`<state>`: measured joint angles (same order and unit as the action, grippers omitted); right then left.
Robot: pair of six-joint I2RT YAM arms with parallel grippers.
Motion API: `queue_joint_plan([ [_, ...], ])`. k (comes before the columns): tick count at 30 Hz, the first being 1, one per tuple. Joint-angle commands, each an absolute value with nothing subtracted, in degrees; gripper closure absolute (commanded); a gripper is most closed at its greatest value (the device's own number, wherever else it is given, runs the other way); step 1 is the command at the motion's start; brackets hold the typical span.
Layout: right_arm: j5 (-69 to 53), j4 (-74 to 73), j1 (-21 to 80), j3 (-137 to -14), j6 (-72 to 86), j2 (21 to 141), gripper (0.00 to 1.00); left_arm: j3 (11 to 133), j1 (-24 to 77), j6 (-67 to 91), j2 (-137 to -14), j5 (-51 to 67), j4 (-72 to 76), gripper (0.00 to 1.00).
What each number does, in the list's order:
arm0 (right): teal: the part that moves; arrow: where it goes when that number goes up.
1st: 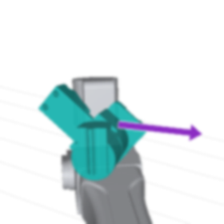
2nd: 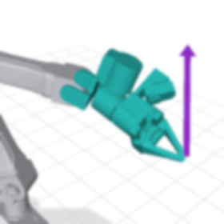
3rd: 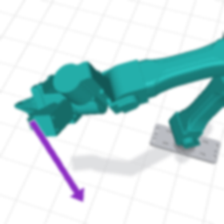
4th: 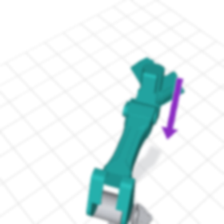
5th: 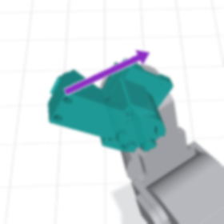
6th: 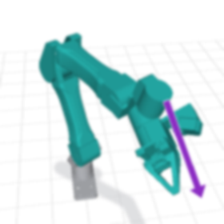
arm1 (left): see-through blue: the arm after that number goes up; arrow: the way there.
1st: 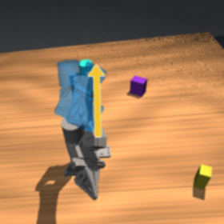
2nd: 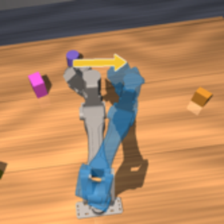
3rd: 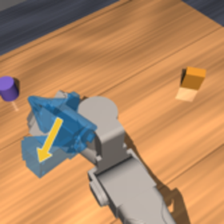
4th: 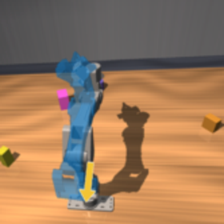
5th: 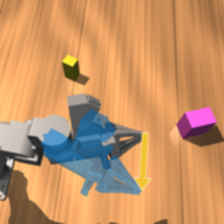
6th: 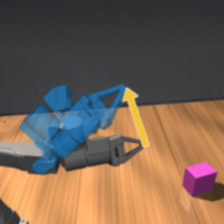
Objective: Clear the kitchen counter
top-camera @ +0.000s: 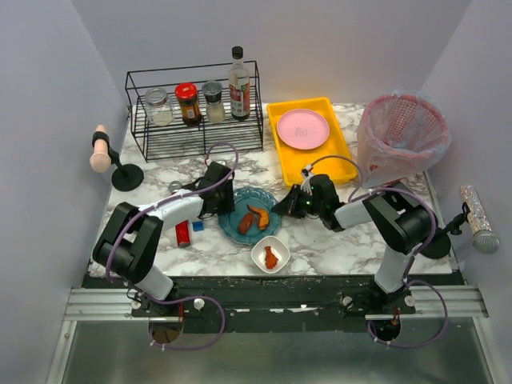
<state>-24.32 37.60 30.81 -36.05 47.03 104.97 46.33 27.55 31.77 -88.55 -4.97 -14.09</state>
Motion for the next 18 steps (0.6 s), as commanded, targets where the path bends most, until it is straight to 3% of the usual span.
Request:
queue_joint_plan([
  [1, -22.24, 32.17, 32.17, -33.31, 45.70, 101.09, 0.99, 48.33, 28.83, 31.55, -90.18, -2.99, -13.44, 0.38],
  [5, -22.41, 30.50, 31.91, -33.48, 47.89, 98.09, 0.99, 51.14, 28.74, 31.12, -88.69, -3.78, -15.81, 0.22],
  [8, -23.20, 30.41, 31.47, -33.49, 49.65, 97.21, 0.99, 53.78, 28.65, 30.50, -87.10, -5.18, -18.19, 0.16],
  [18, -24.87, 30.41, 29.71, -34.71, 53.08, 96.50, 0.99, 59.15, 26.81, 29.09, -83.06, -7.38, -22.93, 0.12],
])
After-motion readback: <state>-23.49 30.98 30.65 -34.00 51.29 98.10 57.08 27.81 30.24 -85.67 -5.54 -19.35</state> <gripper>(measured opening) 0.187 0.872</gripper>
